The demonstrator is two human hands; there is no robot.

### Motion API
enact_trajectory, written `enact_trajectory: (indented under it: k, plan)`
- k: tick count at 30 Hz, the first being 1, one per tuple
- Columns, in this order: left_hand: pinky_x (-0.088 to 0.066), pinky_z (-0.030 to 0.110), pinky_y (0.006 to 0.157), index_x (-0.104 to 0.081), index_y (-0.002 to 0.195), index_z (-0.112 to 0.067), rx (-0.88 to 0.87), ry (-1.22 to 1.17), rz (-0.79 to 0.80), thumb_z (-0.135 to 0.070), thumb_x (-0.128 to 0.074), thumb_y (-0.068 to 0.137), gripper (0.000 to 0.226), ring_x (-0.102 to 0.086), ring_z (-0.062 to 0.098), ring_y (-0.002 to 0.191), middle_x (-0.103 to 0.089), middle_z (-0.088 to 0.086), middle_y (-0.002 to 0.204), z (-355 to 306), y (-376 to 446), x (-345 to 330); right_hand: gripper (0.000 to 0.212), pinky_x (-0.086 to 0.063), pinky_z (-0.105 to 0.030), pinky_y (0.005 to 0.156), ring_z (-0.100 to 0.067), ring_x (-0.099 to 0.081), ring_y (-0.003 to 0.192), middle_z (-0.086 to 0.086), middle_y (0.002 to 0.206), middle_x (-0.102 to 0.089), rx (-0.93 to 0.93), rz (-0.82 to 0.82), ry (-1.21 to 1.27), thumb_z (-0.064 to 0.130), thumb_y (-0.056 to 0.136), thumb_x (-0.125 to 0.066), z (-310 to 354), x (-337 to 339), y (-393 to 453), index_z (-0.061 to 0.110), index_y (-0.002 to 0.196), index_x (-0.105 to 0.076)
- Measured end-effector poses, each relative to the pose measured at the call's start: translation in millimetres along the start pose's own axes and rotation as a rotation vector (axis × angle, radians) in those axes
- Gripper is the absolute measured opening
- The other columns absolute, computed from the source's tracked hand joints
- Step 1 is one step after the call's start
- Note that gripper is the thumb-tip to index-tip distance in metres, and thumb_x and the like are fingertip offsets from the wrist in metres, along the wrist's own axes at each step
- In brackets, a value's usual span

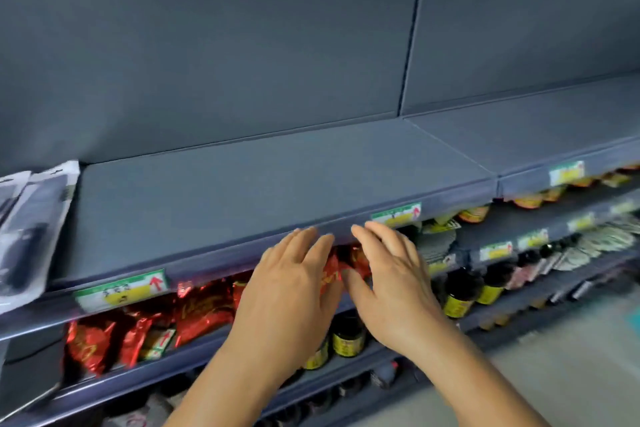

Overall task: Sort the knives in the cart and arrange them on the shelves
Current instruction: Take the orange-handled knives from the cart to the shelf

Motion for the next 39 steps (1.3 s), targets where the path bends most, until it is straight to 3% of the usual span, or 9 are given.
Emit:
enact_trajectory:
  k: [4,9,15,23,32,39]
  plan:
    - [-0.041,0.033,0.101,-0.055,0.13,-0.015,-0.14,-0.053,0.086,-0.029,-0.07,0.08,0.055,-0.053,0.024,0.121,-0.056,0.003,0.131,-85.1,12.3,-57.0,0.059,-0.015,-0.032,0.115,-0.011,-0.012,0.14,0.014,0.152,-0.017,-0.16,-0.004,-0.027,0.042,0.093,-0.045,-98.9,28.9,-42.3,0.03,0.147,-0.024]
    - [-0.02,0.024,0.112,-0.027,0.147,-0.027,-0.204,-0.099,0.279,-0.045,-0.041,0.094,0.058,-0.028,0.013,0.137,-0.03,-0.007,0.15,-183.3,16.9,-146.1,0.06,-0.019,-0.033,0.113,-0.015,-0.018,0.14,0.009,0.153,-0.021,-0.379,0.03,-0.056,0.043,0.092,-0.047,-221.5,52.3,-103.7,0.027,0.147,-0.027]
    - [-0.029,0.027,0.107,-0.03,0.144,-0.027,-0.299,-0.172,0.514,-0.039,-0.044,0.093,0.055,-0.035,0.015,0.131,-0.034,-0.008,0.147,-289.9,1.3,-238.4,0.058,-0.023,-0.032,0.109,-0.016,-0.022,0.138,0.008,0.15,-0.027,-0.682,0.083,-0.067,0.042,0.093,-0.045,-335.0,67.7,-190.9,0.027,0.145,-0.027]
    - [-0.024,0.028,0.111,-0.02,0.149,-0.025,-0.473,-0.172,0.763,-0.038,-0.039,0.098,0.056,-0.027,0.016,0.137,-0.025,-0.005,0.153,-394.9,-20.4,-324.0,0.057,-0.02,-0.033,0.114,-0.017,-0.019,0.141,0.008,0.153,-0.022,-1.033,0.042,0.03,0.04,0.096,-0.042,-427.7,89.7,-291.7,0.03,0.148,-0.022]
    - [-0.026,0.024,0.108,-0.02,0.149,-0.024,-0.72,-0.23,0.899,-0.034,-0.038,0.098,0.055,-0.035,0.013,0.132,-0.031,-0.004,0.15,-507.6,7.8,-393.9,0.053,-0.028,-0.034,0.11,-0.019,-0.029,0.137,0.006,0.149,-0.032,-1.376,-0.132,0.036,0.038,0.095,-0.047,-515.5,134.4,-349.7,0.028,0.145,-0.032]
    - [-0.033,0.03,0.105,-0.024,0.148,-0.019,-0.885,-0.27,0.942,-0.034,-0.043,0.096,0.058,-0.04,0.02,0.129,-0.039,0.002,0.145,-605.0,37.3,-427.0,0.053,-0.03,-0.035,0.106,-0.023,-0.032,0.134,-0.001,0.148,-0.034,-1.572,-0.333,0.044,0.032,0.092,-0.053,-566.6,180.1,-374.4,0.023,0.142,-0.038]
Point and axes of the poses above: each hand's wrist, its own y-axis towards the middle knuckle, its own x-axis out of the back of the hand, z = x × y, the point moved 5 cm from there along y, towards the middle knuckle
